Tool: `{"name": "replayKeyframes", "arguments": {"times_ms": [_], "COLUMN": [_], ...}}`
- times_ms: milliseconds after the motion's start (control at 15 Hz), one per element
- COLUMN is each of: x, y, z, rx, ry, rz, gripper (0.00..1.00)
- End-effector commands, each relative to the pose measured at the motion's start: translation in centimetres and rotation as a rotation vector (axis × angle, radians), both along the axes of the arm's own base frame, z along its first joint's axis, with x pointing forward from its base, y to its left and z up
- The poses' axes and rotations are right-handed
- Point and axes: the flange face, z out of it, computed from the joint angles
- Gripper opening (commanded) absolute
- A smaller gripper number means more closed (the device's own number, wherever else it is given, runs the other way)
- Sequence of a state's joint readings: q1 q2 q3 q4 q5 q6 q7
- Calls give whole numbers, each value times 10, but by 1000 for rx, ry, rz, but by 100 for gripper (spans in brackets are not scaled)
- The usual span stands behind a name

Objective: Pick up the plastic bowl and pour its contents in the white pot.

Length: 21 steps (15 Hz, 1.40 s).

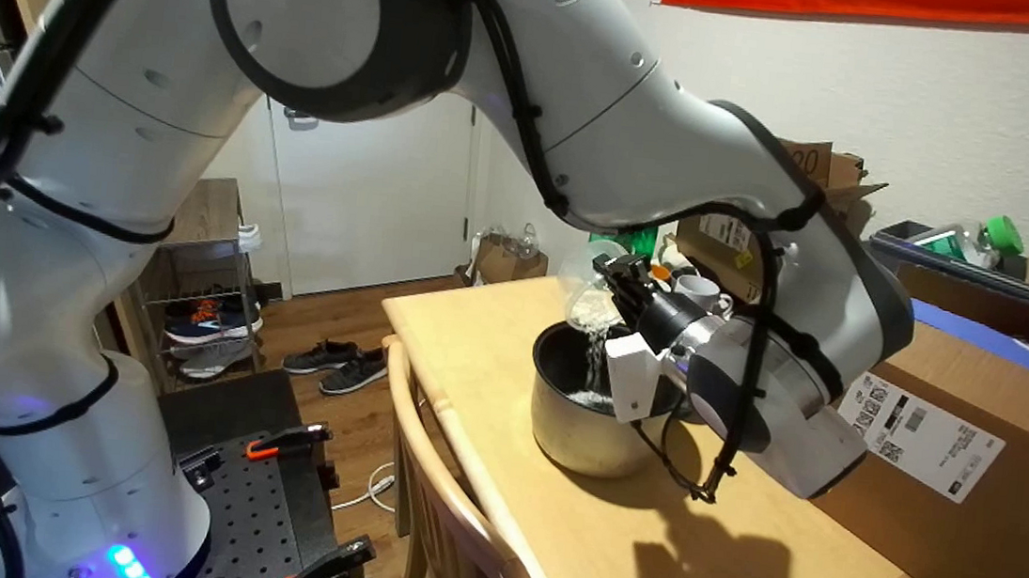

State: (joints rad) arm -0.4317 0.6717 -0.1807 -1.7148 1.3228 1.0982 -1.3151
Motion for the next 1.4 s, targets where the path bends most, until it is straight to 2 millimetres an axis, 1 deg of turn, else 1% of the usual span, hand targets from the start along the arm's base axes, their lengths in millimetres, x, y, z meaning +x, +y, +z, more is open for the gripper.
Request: {"name": "replayKeyframes", "arguments": {"times_ms": [0, 600, 1333], "x": [1, -2, -7], "y": [-8, -14, -15], "z": [4, 1, -16], "rx": [37, 76, 126], "ry": [-32, -44, -67], "rz": [9, 22, 35], "gripper": [2, 2, 2]}}
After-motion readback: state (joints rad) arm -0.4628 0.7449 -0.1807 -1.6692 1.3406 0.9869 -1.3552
